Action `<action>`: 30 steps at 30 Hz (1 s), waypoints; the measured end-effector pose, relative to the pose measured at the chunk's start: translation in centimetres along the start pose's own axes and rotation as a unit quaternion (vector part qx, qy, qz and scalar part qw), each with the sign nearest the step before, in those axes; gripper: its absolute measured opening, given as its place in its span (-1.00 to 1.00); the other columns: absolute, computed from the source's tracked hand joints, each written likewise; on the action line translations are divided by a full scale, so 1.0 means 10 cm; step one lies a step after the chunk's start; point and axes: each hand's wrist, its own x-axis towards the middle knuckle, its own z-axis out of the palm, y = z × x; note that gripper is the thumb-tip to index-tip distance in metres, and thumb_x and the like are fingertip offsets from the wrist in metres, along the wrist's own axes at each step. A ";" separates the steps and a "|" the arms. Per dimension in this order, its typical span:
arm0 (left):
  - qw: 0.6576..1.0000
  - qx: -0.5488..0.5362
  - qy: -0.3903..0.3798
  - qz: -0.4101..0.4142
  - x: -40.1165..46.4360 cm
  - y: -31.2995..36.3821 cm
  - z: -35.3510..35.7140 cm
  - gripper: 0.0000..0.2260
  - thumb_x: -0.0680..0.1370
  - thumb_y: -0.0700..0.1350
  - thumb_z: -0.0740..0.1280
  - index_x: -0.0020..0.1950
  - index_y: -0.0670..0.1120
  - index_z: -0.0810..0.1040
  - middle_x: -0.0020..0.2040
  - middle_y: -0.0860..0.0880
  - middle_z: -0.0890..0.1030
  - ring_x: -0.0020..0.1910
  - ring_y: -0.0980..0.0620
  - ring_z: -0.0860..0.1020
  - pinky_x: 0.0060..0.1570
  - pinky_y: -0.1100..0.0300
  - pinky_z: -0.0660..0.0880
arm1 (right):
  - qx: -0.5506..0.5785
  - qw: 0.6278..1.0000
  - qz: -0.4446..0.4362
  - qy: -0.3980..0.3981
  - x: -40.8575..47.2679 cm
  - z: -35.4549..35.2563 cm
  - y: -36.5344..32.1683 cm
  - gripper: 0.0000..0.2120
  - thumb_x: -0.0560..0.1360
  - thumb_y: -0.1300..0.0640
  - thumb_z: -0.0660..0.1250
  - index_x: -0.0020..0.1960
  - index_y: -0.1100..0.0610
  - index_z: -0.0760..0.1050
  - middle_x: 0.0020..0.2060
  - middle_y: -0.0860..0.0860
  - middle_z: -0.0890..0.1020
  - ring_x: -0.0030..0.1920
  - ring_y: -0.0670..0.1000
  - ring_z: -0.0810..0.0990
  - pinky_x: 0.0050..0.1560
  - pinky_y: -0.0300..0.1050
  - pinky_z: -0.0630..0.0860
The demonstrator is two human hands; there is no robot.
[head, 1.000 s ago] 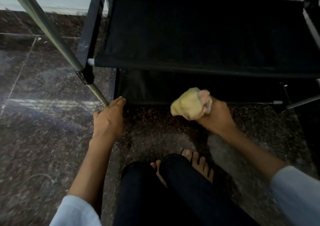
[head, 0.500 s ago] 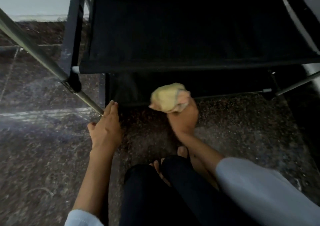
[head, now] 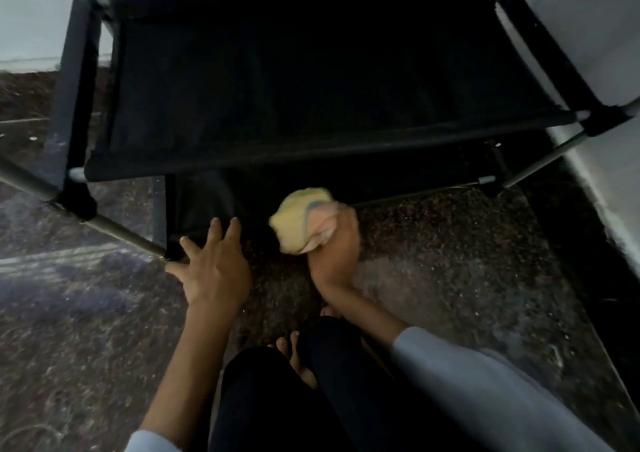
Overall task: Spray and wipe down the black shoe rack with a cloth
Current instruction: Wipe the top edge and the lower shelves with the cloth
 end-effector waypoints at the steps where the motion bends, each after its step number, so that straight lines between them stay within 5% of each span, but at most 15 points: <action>1: 1.000 0.010 0.000 -0.007 0.00 0.02 0.00 -0.48 0.64 -0.16 0.04 0.54 0.11 -0.08 0.57 0.06 -0.08 0.51 -0.23 -0.04 0.31 -0.37 0.08 | -0.009 0.999 -0.005 -0.036 -0.01 -0.01 -0.01 -0.63 0.29 0.37 0.39 0.10 0.30 0.50 0.00 0.21 0.57 -0.01 0.02 0.48 -0.03 -0.36 0.32; 3: 1.000 0.021 -0.001 -0.016 0.00 0.03 0.00 -0.48 0.64 -0.15 0.04 0.55 0.09 -0.09 0.57 0.04 -0.09 0.52 -0.17 -0.03 0.32 -0.38 0.08 | -0.008 0.999 0.007 -0.035 0.08 -0.10 0.05 -0.63 0.29 0.35 0.38 0.09 0.29 0.51 0.00 0.19 0.57 -0.01 0.04 0.50 -0.03 -0.29 0.37; 6: 1.000 0.012 -0.016 -0.018 0.01 0.03 0.00 -0.46 0.63 -0.11 0.08 0.55 0.09 -0.08 0.57 0.05 -0.10 0.53 -0.13 -0.04 0.33 -0.38 0.07 | 0.002 0.993 0.070 0.096 0.37 -0.36 0.25 -0.67 0.34 0.21 0.31 0.07 0.32 0.53 -0.03 0.24 0.59 0.00 0.10 0.56 0.05 -0.17 0.43; 10: 0.999 0.013 -0.024 -0.019 0.04 -0.01 -0.05 -0.48 0.63 -0.07 0.10 0.54 0.07 -0.05 0.57 0.04 -0.09 0.53 -0.12 -0.06 0.32 -0.40 0.03 | -0.009 0.970 0.136 0.200 0.76 -0.66 0.57 -0.63 0.34 0.35 0.41 0.14 0.36 0.52 0.02 0.29 0.58 0.07 0.16 0.56 0.04 -0.33 0.31; 12: 1.000 0.014 0.000 -0.002 0.03 0.07 -0.04 -0.49 0.63 -0.08 0.10 0.54 0.04 -0.01 0.57 0.01 -0.05 0.53 -0.11 -0.10 0.33 -0.38 0.02 | 0.002 0.953 0.208 0.220 0.85 -0.72 0.57 -0.58 0.33 0.34 0.44 0.18 0.31 0.51 0.06 0.25 0.58 0.11 0.20 0.56 0.09 -0.20 0.38; 15: 0.993 0.028 0.015 0.112 0.01 0.33 0.06 -0.40 0.60 -0.01 0.17 0.55 0.03 -0.08 0.57 0.00 -0.08 0.53 -0.10 -0.12 0.40 -0.26 -0.03 | -0.007 0.959 0.195 0.205 0.67 -0.50 0.34 -0.61 0.32 0.34 0.44 0.14 0.30 0.53 -0.01 0.25 0.60 0.04 0.25 0.58 0.07 0.03 0.48; 19: 0.984 0.012 0.012 0.176 0.04 0.55 0.21 -0.38 0.59 0.03 0.17 0.56 -0.03 -0.07 0.57 -0.04 -0.10 0.52 -0.21 -0.16 0.46 -0.10 -0.09 | -0.038 0.998 0.047 0.022 0.22 -0.22 -0.01 -0.70 0.35 0.27 0.39 0.09 0.20 0.54 0.00 0.14 0.59 -0.03 0.18 0.60 -0.01 -0.11 0.44; 22: 0.984 0.033 0.007 0.176 0.03 0.51 0.25 -0.38 0.61 0.04 0.13 0.55 0.01 -0.15 0.56 -0.08 -0.20 0.50 -0.26 -0.20 0.45 -0.11 -0.08 | -0.058 0.994 0.072 -0.065 0.29 -0.34 0.05 -0.64 0.38 0.21 0.38 0.18 0.14 0.51 0.09 0.09 0.56 0.04 0.13 0.56 -0.03 -0.08 0.46; 25: 0.981 0.060 0.011 0.186 0.01 0.52 0.23 -0.30 0.60 0.05 0.14 0.48 0.09 -0.37 0.55 -0.13 -0.21 0.49 -0.32 -0.18 0.45 -0.13 -0.05 | -0.031 0.995 0.100 -0.003 0.54 -0.65 0.26 -0.69 0.33 0.27 0.39 0.08 0.20 0.53 0.00 0.15 0.58 0.00 0.16 0.57 -0.05 -0.09 0.46; 30: 0.981 0.048 0.005 0.187 0.05 0.53 0.19 -0.31 0.59 0.08 0.17 0.51 0.15 -0.28 0.56 -0.12 -0.17 0.50 -0.31 -0.15 0.45 -0.14 -0.09 | -0.017 0.963 0.216 0.162 1.11 -1.18 0.80 -0.68 0.30 0.14 0.43 0.01 0.24 0.53 -0.07 0.20 0.60 -0.03 0.19 0.61 -0.02 0.01 0.52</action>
